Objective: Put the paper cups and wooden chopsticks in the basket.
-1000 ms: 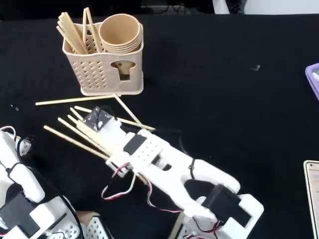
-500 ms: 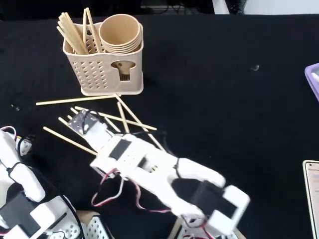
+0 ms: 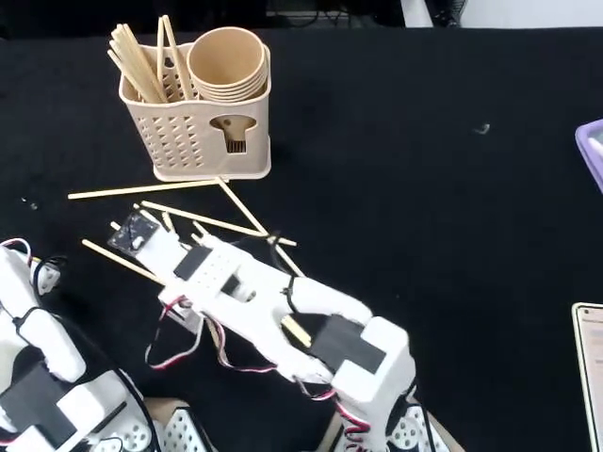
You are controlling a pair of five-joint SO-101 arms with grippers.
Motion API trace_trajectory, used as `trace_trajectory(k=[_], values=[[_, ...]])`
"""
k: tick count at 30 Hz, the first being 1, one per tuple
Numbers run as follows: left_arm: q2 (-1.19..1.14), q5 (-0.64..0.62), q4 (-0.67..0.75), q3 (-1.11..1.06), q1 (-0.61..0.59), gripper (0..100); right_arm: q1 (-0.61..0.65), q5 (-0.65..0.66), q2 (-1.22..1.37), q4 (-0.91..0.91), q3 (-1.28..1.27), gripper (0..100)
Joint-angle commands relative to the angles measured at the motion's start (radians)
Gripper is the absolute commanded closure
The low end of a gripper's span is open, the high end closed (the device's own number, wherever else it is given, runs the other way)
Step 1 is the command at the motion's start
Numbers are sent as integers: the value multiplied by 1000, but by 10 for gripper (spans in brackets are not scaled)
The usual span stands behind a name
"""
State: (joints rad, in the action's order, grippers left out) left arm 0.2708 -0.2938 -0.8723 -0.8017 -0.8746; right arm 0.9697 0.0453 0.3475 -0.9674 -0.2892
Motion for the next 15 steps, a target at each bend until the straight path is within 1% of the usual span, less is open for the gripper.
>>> trace_trajectory(k=[1,3,4,6,8,15], values=[[15,-5,2,62,-10,819,12,23,59,-57,90,858],[15,-5,2,62,-10,819,12,23,61,-55,97,972],[15,-5,2,62,-10,819,14,25,61,-55,99,992],[15,-5,2,62,-10,819,11,23,61,-61,97,968],[15,-5,2,62,-10,819,9,28,59,-63,93,990],[15,-5,2,62,-10,819,8,31,8,-92,82,988]])
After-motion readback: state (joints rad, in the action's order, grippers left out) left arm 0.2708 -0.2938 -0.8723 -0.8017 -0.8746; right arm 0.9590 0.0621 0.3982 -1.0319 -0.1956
